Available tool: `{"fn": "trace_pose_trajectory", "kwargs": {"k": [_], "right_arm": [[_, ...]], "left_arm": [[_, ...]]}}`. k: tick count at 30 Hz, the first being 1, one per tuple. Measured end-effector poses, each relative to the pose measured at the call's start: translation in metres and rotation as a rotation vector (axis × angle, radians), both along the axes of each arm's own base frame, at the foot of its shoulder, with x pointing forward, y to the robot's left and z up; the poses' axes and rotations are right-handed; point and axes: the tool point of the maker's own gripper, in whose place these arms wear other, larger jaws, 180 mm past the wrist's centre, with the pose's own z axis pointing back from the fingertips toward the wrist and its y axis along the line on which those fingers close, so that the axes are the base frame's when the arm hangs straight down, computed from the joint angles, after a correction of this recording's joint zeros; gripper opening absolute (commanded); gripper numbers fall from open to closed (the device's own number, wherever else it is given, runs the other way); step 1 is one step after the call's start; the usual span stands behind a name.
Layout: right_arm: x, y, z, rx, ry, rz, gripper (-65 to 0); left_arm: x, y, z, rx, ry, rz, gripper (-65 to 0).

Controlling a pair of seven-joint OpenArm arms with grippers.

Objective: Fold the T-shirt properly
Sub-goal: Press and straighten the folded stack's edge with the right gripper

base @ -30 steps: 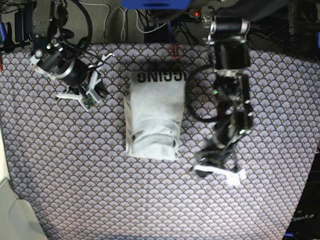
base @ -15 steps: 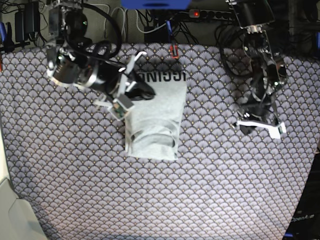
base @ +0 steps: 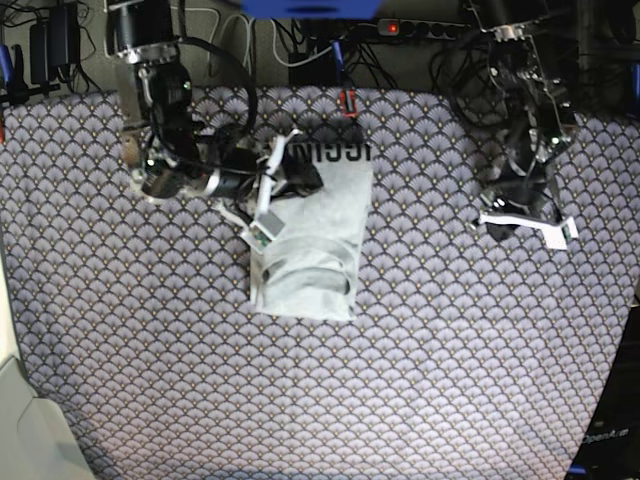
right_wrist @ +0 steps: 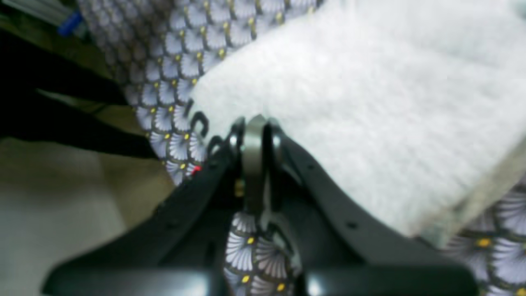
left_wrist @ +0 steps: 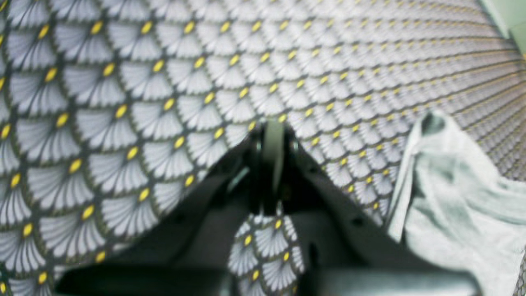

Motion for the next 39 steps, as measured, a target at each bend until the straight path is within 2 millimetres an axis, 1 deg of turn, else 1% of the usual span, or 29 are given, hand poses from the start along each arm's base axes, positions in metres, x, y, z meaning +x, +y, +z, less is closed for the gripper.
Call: {"fn": "trace_pose_trajectory", "kwargs": {"k": [1, 5, 10, 12, 15, 18, 21, 24, 25, 26, 29, 32, 35, 37, 39], "right_arm": [[0.004, -0.001, -0.006, -0.003, 0.021, -0.004, -65.0], [0.023, -0.003, -0.015, 0.037, 0.043, -0.041, -65.0], [0.041, -0.01, -0.026, 0.078, 0.082, -0.081, -65.0], [0.045, -0.014, -0.027, 0.078, 0.084, -0.089, -65.0], [0.043, -0.016, -0.024, 0.055, 0.062, -0.08, -65.0], [0.036, -0.019, -0.012, -0.031, 0.014, -0.041, -65.0], [0.027, -0.02, 0.018, -0.077, -0.088, 0.007, -65.0], [0.029, -0.011, 0.055, -0.066, -0.209, 0.035, -65.0], [0.032, -0.008, 0.063, -0.049, -0.228, 0.039, -65.0], [0.035, -0.009, 0.064, -0.056, -0.234, 0.039, -65.0], [0.042, -0.01, 0.055, -0.076, -0.201, 0.036, -65.0], [0.056, -0.008, 0.042, -0.062, -0.146, 0.03, -65.0], [0.073, -0.01, 0.019, -0.101, -0.071, 0.037, -65.0], [0.081, 0.0, 0.012, -0.058, -0.048, 0.037, -65.0], [0.085, 0.007, 0.001, -0.035, -0.012, 0.036, -65.0]], "left_arm": [[0.001, 0.0, 0.001, 0.0, -0.002, -0.001, -64.7], [0.005, 0.0, 0.006, 0.005, -0.023, -0.004, -64.7], [0.003, 0.001, 0.004, 0.007, -0.014, -0.002, -64.7], [0.003, 0.001, 0.004, 0.006, -0.013, -0.003, -64.7], [0.003, 0.001, 0.004, 0.006, -0.013, -0.002, -64.7], [0.003, 0.001, 0.004, 0.006, -0.013, -0.002, -64.7], [0.003, 0.001, 0.004, 0.007, -0.014, -0.001, -64.7], [0.003, 0.001, 0.004, 0.006, -0.013, -0.003, -64.7], [0.003, 0.0, 0.004, 0.006, -0.014, -0.004, -64.7], [0.003, 0.0, 0.004, 0.006, -0.016, -0.007, -64.7], [-0.001, 0.001, 0.001, 0.008, -0.006, -0.003, -64.7], [-0.007, 0.0, -0.004, 0.006, 0.015, -0.006, -64.7], [-0.008, 0.001, 0.005, 0.02, -0.008, -0.007, -64.7], [-0.008, 0.002, 0.01, 0.029, -0.024, -0.006, -64.7], [-0.01, 0.0, 0.013, 0.031, -0.032, -0.012, -64.7]]}}
